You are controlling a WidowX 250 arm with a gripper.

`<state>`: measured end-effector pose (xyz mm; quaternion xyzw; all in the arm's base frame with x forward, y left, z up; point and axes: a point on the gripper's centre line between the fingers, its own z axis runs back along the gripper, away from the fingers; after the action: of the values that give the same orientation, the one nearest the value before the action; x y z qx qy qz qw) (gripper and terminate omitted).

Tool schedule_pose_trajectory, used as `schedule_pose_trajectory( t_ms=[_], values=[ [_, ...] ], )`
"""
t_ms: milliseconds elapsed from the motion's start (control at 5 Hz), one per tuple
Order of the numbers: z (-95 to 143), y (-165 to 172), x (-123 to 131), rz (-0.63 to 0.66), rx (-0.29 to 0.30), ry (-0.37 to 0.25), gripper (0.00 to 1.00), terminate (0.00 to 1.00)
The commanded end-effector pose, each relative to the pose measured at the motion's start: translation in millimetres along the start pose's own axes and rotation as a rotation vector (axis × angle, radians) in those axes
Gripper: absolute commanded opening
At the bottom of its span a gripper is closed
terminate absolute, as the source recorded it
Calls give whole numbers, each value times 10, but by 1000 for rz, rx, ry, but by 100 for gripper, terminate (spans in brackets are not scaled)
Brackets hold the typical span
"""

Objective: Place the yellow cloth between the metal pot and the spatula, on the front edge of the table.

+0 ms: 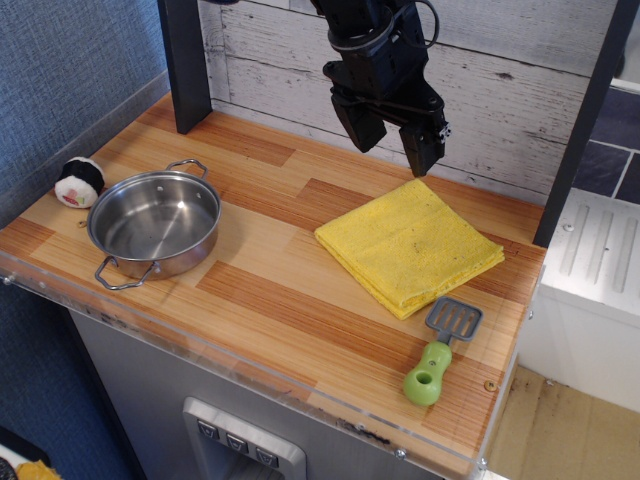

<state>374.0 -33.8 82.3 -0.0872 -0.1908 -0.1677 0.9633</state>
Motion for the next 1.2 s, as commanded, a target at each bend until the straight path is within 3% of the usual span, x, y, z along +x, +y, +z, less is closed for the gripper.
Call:
schedule_pose_trajectory(
  t_ms=[0, 400, 1000],
  values=[
    [0, 0, 0, 0, 0, 0, 100, 0],
    [-269, -191, -187, -85, 53, 87, 100, 0],
    [-628, -114, -510, -135, 116, 181, 100, 0]
  ],
)
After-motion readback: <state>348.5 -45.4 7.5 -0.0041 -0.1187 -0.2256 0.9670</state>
